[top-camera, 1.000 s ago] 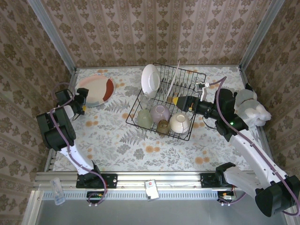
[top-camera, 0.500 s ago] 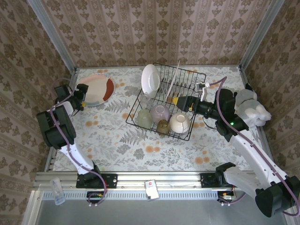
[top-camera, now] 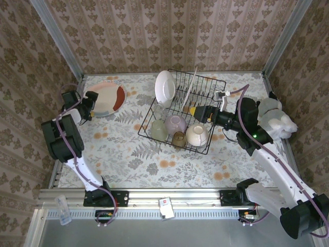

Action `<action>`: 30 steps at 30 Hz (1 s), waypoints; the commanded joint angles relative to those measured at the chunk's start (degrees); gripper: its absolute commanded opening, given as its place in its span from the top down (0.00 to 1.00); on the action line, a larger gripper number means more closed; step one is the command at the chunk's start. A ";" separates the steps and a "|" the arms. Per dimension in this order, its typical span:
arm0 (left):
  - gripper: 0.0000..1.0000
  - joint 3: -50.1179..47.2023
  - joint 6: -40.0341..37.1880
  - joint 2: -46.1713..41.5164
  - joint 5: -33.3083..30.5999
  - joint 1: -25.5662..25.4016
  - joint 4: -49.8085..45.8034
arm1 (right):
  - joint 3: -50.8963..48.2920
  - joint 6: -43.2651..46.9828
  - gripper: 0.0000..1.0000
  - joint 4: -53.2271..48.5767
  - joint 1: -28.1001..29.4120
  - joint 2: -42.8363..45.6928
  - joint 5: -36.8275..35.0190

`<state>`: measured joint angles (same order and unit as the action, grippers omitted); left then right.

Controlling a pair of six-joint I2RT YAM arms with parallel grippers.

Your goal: Unload the mixed dishes from the dish rack

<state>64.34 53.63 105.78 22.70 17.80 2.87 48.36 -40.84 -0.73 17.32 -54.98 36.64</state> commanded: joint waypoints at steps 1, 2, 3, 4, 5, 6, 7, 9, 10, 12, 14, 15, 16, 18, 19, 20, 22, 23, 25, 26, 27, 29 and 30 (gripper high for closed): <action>0.00 -2.01 -2.52 -6.06 -5.55 -0.04 -5.60 | -0.76 0.32 0.00 -0.28 0.32 0.88 0.23; 0.00 -2.31 -2.39 -6.35 -5.79 -0.10 -6.26 | -0.65 0.32 0.00 -0.24 0.33 0.68 0.25; 0.00 -2.54 -2.31 -6.46 -5.74 -0.09 -6.32 | -0.57 0.32 0.00 -0.23 0.30 0.41 0.32; 0.00 -2.56 -2.06 -6.25 -5.44 -0.05 -6.43 | -0.48 0.32 0.00 -0.27 0.34 0.22 0.18; 0.00 -2.28 -1.86 -5.78 -5.06 -0.12 -6.93 | -0.37 0.40 0.00 -0.38 0.34 0.23 -0.13; 0.00 -1.95 -1.32 -5.19 -4.79 -0.13 -7.91 | -0.29 0.57 0.00 -0.54 0.29 0.21 -0.38; 0.00 -1.63 -0.78 -4.62 -4.47 -0.20 -8.51 | -0.28 0.74 0.00 -0.69 0.37 0.35 -0.51; 0.00 -0.92 -0.28 -3.63 -4.42 -0.29 -9.78 | -0.19 0.89 0.00 -0.95 0.50 0.54 -0.63; 0.00 -0.44 -0.28 -3.27 -4.57 -0.43 -10.14 | -0.28 1.05 0.00 -1.22 0.58 0.81 -0.90; 0.00 0.70 -0.28 -2.65 -5.20 -0.83 -11.38 | -0.38 1.35 0.00 -1.77 0.69 1.22 -1.34; 0.00 1.61 -0.15 -1.73 -5.30 -1.17 -11.28 | -0.55 1.54 0.00 -2.12 0.88 1.57 -1.57; 0.00 2.42 -0.10 -1.11 -5.08 -1.36 -11.22 | -0.62 1.71 0.00 -2.23 0.95 1.69 -1.56; 0.00 3.06 0.03 -0.49 -5.06 -1.38 -11.69 | -0.63 1.68 0.00 -2.32 1.00 1.72 -1.60; 0.00 4.15 0.40 0.77 -5.03 -1.59 -11.60 | -0.48 1.82 0.00 -2.61 1.20 1.78 -1.66; 0.00 4.39 0.59 1.25 -4.97 -1.71 -11.21 | -0.37 1.90 0.00 -2.65 1.23 1.78 -1.75; 0.00 4.73 0.98 1.91 -4.71 -1.77 -10.65 | -0.24 1.99 0.00 -2.78 1.31 1.70 -1.84; 0.00 5.38 1.47 3.03 -4.38 -1.85 -9.96 | -0.06 2.08 0.00 -2.96 1.40 1.71 -1.93; 0.00 5.82 1.65 3.57 -4.33 -1.89 -9.72 | 0.03 2.16 0.00 -3.09 1.51 1.61 -2.01; 0.00 6.79 1.75 4.79 -3.88 -1.83 -9.43 | 0.11 2.26 0.00 -3.30 1.67 1.58 -2.10; 0.00 7.10 1.90 5.19 -3.65 -1.89 -9.14 | 0.14 2.40 0.00 -3.44 1.74 1.49 -2.18; 0.00 7.37 2.15 5.67 -3.50 -1.88 -8.73 | 0.21 2.49 0.00 -3.64 1.90 1.54 -2.28; 0.00 7.93 2.48 6.43 -3.15 -1.97 -8.01 | 0.55 2.83 0.00 -4.33 2.01 1.62 -3.42; 0.00 8.46 2.47 6.94 -2.94 -1.97 -7.84 | 0.65 3.17 0.00 -5.00 2.02 1.62 -3.96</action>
<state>70.87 54.85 111.63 18.59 16.10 -6.13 48.27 -39.31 -4.08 18.94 -54.30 34.68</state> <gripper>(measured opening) 0.997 0.999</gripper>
